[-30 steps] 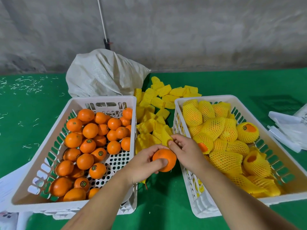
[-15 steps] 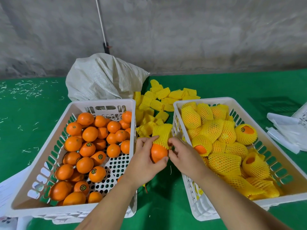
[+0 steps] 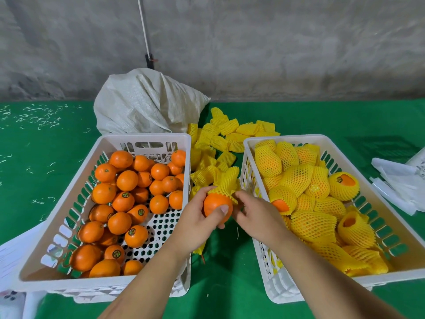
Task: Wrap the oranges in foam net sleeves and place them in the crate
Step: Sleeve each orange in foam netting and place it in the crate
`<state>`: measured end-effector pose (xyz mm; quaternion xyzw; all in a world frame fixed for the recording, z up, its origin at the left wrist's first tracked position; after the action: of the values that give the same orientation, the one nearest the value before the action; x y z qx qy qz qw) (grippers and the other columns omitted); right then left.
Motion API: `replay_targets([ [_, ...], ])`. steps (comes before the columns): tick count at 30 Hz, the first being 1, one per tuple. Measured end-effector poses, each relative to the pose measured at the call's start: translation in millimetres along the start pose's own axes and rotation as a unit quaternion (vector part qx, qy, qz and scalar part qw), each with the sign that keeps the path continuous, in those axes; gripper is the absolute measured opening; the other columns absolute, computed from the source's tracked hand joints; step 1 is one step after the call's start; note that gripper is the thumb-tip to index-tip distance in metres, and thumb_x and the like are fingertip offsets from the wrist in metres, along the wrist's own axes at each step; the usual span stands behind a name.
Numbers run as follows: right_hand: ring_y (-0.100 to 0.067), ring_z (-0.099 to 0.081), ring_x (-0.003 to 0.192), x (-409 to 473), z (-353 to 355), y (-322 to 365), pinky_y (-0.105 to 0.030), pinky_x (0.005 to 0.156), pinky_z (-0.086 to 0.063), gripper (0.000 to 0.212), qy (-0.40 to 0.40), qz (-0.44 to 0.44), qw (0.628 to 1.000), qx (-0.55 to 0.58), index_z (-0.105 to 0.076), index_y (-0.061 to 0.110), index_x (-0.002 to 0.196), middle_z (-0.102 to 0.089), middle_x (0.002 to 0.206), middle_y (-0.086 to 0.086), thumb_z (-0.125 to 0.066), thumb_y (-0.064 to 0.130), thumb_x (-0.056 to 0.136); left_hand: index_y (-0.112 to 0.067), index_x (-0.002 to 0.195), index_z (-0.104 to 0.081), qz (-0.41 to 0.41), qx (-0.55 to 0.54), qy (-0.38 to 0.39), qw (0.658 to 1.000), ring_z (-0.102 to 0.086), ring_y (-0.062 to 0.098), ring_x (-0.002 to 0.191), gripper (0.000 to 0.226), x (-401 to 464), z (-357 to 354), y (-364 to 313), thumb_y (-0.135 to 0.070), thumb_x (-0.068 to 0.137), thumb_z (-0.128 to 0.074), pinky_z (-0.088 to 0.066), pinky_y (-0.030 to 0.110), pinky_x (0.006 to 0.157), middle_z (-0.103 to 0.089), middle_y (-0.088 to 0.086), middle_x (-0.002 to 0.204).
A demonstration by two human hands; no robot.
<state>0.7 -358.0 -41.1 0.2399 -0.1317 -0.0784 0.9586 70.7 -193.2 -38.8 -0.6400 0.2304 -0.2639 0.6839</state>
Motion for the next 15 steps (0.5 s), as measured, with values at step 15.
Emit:
replay_targets([
  [15,-0.012,-0.057,0.061,-4,8,0,-0.042,0.053,-0.046,0.049,-0.006,-0.026,0.994,0.107,-0.051,0.031,0.090,-0.058,0.070,0.007,-0.034,0.077,0.096,-0.036,0.141,-0.049,-0.012,0.113,0.044,0.993,-0.074,0.021,0.085,0.066,1,-3,7,-0.063,0.085,-0.072,-0.063,0.040,0.075,-0.067,-0.006,0.115],
])
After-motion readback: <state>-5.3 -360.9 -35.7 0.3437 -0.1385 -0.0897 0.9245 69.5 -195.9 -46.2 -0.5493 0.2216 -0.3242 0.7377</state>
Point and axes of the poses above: each hand's wrist, its own x-axis towards the middle knuckle, its own z-axis out of the back of the hand, y = z × x, the point moved 5 cm from there along x, towards the middle knuckle
